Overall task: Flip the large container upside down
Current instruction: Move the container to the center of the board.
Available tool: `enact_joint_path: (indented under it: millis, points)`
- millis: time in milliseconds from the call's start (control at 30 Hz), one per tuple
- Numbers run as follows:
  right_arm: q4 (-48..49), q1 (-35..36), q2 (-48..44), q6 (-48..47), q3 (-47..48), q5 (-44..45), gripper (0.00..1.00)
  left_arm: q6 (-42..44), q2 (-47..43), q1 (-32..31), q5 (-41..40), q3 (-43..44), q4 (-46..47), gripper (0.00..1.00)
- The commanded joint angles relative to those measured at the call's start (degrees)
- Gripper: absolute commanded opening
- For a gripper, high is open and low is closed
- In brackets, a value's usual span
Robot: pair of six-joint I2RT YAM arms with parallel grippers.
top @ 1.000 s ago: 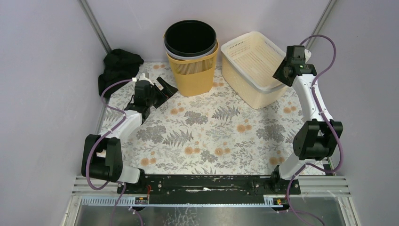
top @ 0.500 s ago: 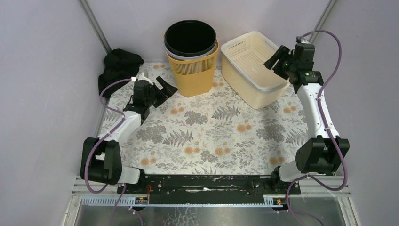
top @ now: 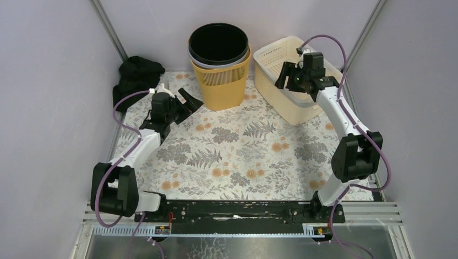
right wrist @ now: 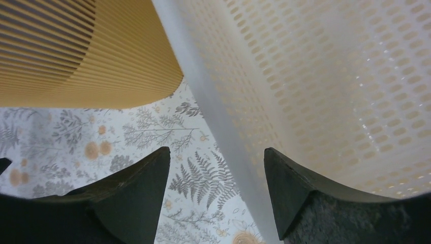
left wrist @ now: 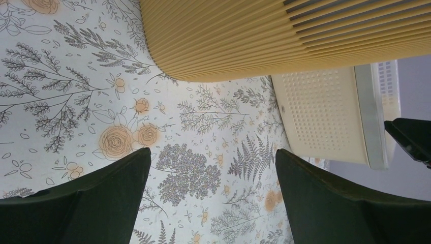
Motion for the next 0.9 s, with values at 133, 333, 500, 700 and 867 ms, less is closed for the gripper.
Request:
enact_joint_path:
  millis: [133,333,500,700,867]
  points:
    - [-2.15,3.06,3.09,-7.37,5.22,6.86,0.74,1.07,-1.37,-0.26,0.2,-0.72,-0.54,1.0]
    - [-4.71,6.51,4.05,-10.15,4.19,12.36,0.7,1.06,-1.41,-0.6,0.05,-0.68,-0.58,1.0]
    - [-5.06,7.16,1.69,-7.94,0.4,15.55,0.38,1.15,-1.51,-0.79,-0.12,-0.9,-0.56,1.0]
    - [-5.52,7.26,-4.72,3.68,-5.32,13.25,0.33,1.15,-1.47,-1.13,-0.25,-0.74,-0.7,1.0]
    - [-3.58,8.73,-9.35,17.09,-12.24,8.7,0.3,1.22,-1.96,-1.44,-0.41,-0.49,-1.14,1.0]
